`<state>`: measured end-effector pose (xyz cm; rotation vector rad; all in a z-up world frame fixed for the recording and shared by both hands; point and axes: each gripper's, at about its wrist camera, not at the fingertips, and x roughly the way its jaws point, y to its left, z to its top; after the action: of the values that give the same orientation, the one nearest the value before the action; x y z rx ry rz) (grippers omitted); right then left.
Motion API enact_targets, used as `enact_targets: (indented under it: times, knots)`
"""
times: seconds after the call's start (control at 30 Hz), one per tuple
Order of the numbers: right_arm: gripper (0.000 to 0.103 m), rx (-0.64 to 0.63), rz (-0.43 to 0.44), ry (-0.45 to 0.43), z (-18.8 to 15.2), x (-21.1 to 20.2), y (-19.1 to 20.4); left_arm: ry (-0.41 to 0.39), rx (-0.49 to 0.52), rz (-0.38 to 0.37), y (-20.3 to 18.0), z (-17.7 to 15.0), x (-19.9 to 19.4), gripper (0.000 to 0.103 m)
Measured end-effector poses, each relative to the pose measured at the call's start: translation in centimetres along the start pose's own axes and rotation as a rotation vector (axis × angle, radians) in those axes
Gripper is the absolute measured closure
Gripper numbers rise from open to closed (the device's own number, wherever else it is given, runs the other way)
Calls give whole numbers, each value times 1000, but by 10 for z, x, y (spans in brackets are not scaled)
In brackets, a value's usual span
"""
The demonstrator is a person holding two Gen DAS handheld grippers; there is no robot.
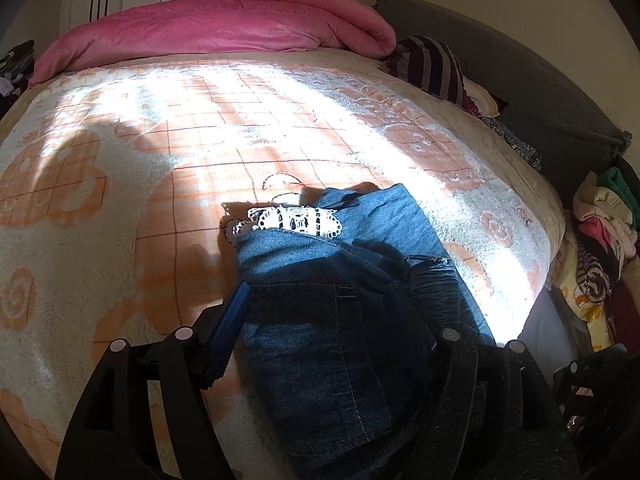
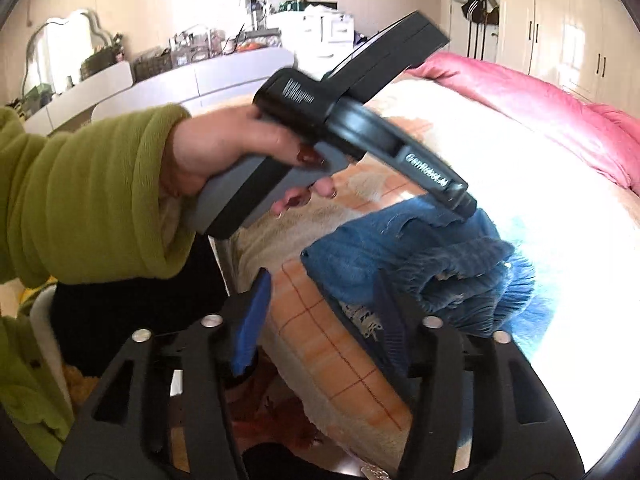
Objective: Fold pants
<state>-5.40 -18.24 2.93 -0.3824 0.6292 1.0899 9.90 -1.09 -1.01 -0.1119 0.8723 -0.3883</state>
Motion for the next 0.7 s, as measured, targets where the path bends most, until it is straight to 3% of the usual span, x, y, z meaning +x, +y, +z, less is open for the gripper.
enact_targets:
  times: [0.07, 0.1, 0.13, 0.3, 0.37, 0.53, 0.7]
  knots:
    - [49, 0, -15, -17, -1, -6, -3, -15, -3, 3, 0, -1, -5, 32]
    - [45, 2, -25, -28, -1, -6, -4, -22, -3, 8, 0, -1, -8, 22]
    - [42, 8, -34, -39, -2, -10, -2, -34, -4, 16, 0, -2, -11, 19]
    - [30, 53, -85, -92, -1, -19, -10, -74, -19, 8, 0, -5, -28, 18]
    - [28, 67, -105, -113, 1, -22, -13, -89, -27, 6, -1, -7, -36, 7]
    - [19, 104, -161, -157, 1, -33, -20, -140, -38, -22, -6, -12, -55, 6]
    - [13, 135, -217, -204, 0, -44, -28, -161, 6, 53, -17, -15, -64, 5]
